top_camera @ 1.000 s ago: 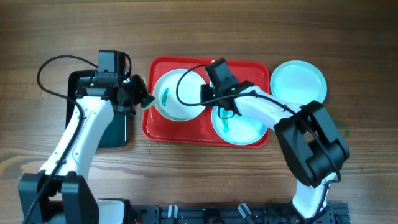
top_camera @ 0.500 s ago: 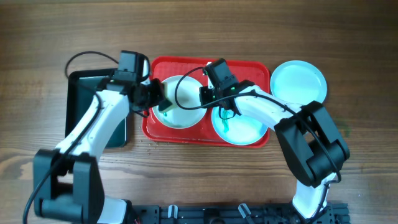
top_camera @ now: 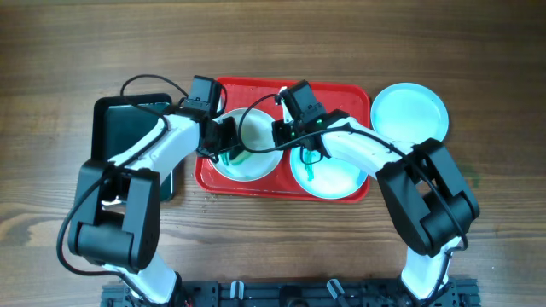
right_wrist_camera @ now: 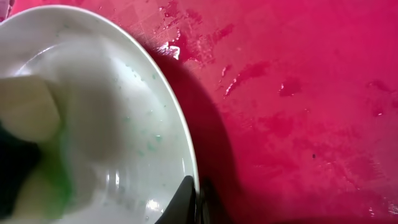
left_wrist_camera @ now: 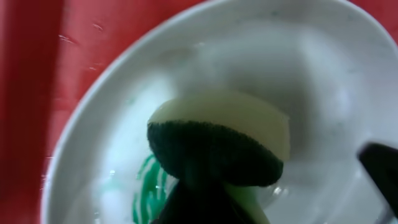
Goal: Clean dirty plates on tray and stack at the side
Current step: 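Scrub the white plate with the sponge held by the left gripper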
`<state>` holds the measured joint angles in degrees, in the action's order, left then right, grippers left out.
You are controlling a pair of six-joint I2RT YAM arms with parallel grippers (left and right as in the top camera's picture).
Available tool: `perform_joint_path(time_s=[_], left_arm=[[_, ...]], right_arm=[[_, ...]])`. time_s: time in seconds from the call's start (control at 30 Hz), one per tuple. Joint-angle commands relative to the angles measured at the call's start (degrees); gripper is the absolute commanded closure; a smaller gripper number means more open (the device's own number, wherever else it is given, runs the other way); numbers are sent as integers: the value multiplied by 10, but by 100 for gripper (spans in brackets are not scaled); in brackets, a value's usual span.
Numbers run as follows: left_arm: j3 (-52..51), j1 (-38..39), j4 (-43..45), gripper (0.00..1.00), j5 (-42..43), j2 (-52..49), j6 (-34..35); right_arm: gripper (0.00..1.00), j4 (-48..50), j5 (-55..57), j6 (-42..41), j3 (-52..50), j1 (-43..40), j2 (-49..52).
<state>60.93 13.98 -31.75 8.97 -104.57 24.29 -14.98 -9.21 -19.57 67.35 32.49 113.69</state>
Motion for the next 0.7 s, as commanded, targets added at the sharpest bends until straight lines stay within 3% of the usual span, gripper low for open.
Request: perform_joint_path(time_s=[0.0,0.2,0.33,0.4,0.53,0.6,0.67], left_arm=[[-4,-7,-21,96,-226,-6,1],[9,-5,-30,96,-220,56,1],[9,-2,-7,96,14,49,1],[9,4,6,96,77,28,2],[9,24,12,96,85,-10,5],[9,26,12,96,41,-16,5],[9,26,9,96,-63,-16,5]], right_arm=[[96,-3,4,14,2,1,12],[96,-2,4,13,2,1,12],[96,3,3,13,2,1,12],[96,1,3,11,3,1,12],[96,2,3,11,3,1,12],[96,1,3,11,2,1,12],[96,0,3,11,2,1,12]])
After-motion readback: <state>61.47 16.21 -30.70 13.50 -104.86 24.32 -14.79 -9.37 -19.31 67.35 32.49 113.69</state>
